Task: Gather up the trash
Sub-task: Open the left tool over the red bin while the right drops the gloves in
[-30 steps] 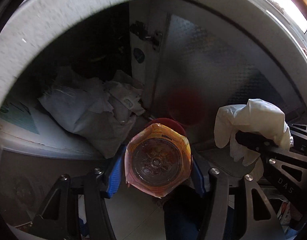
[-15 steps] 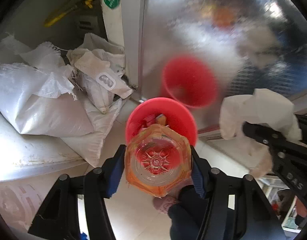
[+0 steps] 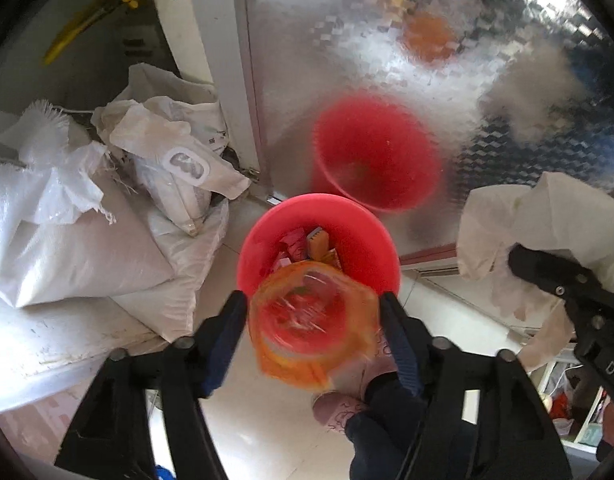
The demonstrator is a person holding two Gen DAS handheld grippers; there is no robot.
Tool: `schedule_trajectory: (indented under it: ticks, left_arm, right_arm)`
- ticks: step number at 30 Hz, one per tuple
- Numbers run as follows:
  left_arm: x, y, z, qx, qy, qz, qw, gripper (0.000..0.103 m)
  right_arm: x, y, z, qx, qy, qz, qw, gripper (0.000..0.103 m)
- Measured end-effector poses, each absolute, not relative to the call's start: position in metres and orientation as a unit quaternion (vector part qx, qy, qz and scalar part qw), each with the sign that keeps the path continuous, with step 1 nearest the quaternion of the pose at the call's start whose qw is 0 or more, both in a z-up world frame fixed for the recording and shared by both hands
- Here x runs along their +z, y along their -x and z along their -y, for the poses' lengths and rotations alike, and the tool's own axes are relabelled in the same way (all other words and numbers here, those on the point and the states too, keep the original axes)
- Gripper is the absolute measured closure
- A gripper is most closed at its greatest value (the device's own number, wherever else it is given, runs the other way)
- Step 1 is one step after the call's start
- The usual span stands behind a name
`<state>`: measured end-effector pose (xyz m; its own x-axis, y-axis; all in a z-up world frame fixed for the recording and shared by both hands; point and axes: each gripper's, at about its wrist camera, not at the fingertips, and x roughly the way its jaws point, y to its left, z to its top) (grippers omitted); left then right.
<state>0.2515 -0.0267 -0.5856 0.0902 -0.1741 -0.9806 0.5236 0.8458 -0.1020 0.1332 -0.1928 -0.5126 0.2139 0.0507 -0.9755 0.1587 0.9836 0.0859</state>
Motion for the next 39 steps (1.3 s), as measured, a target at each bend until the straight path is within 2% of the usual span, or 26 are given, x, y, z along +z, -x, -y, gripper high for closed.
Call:
schedule_trajectory:
  ticks: [2, 7, 14, 39]
  left_arm:
    - [-0.585, -0.252, 0.03, -0.244, -0.145, -0.627, 0.725, 0.026]
    - [-0.585, -0.252, 0.035, -0.25, -0.156, -0.621, 0.726, 0.021]
    - [-0.579, -0.25, 0.027, -0.238, -0.164, -0.623, 0.727, 0.021]
    - [-0.578, -0.242, -0.071, -0.117, -0.107, -0.649, 0.744, 0.021]
  right_arm:
    - [-0.513, -0.131, 0.196, -0.041, -0.085, -0.628, 0.772, 0.093]
    - [-0.515, -0.131, 0.196, -0.046, -0.09, -0.631, 0.769, 0.093]
    - [-0.519, -0.135, 0.189, -0.044, -0.084, -0.635, 0.767, 0.093]
    - [-0.541, -0.167, 0.122, 0.061, -0.003, -0.651, 0.756, 0.093]
